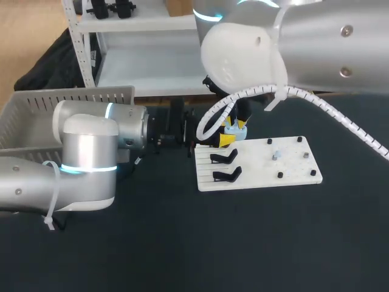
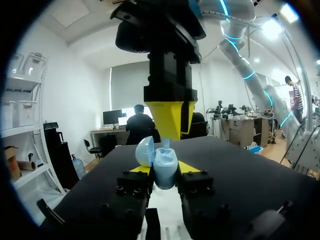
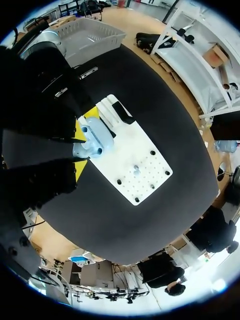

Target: Pick up each earbud case from the left stands, insert the matching earbuds, close the lid, and place the case in the box.

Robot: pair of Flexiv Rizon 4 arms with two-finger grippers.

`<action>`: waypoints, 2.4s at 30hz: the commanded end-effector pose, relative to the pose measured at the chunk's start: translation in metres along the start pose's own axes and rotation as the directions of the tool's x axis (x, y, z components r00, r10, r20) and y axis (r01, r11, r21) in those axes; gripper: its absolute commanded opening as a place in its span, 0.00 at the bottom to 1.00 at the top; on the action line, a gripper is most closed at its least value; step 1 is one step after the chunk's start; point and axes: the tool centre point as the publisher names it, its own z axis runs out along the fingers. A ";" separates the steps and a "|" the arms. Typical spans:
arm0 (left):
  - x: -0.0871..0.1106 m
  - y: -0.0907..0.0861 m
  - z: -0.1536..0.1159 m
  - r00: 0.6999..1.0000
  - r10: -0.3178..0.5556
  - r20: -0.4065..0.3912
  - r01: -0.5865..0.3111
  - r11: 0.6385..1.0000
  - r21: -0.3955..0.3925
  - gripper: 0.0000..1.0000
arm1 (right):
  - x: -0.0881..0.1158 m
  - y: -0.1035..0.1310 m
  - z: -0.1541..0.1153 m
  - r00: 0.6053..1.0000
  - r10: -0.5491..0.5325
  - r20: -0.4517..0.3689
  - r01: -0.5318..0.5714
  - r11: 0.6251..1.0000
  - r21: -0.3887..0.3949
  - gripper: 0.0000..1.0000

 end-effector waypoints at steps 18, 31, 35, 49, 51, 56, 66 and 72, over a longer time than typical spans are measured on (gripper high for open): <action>0.001 0.000 0.000 1.000 0.002 0.003 -0.002 1.000 -0.001 0.00 | 0.002 -0.004 0.005 1.000 0.011 -0.003 -0.011 1.000 -0.009 0.00; 0.001 0.000 0.000 1.000 0.002 0.003 -0.002 1.000 -0.001 0.00 | -0.002 -0.002 0.009 1.000 0.009 -0.004 -0.009 1.000 -0.001 0.00; 0.001 0.000 0.000 1.000 0.002 0.003 -0.002 1.000 -0.001 0.00 | -0.003 -0.002 0.009 1.000 0.009 -0.004 -0.009 1.000 0.005 0.00; 0.001 0.000 0.000 1.000 0.002 0.003 -0.002 1.000 -0.001 0.00 | -0.006 0.000 0.009 1.000 0.014 0.001 -0.014 1.000 0.023 0.00; 0.001 0.000 0.000 1.000 0.002 0.003 -0.002 1.000 -0.001 0.00 | -0.007 0.000 0.009 1.000 0.015 -0.001 -0.015 0.999 0.030 0.00; 0.001 0.000 0.000 1.000 0.002 0.003 -0.002 1.000 -0.001 0.00 | -0.007 0.000 0.012 1.000 0.016 -0.007 -0.016 0.999 0.043 0.00; 0.001 0.000 0.000 1.000 0.002 0.003 -0.002 1.000 -0.001 0.00 | -0.006 0.001 0.012 0.999 0.024 -0.030 -0.022 0.998 0.061 0.00; 0.001 0.000 0.000 1.000 0.002 0.003 -0.002 1.000 -0.001 0.00 | -0.008 0.002 0.012 0.999 0.027 -0.036 -0.024 0.997 0.069 0.00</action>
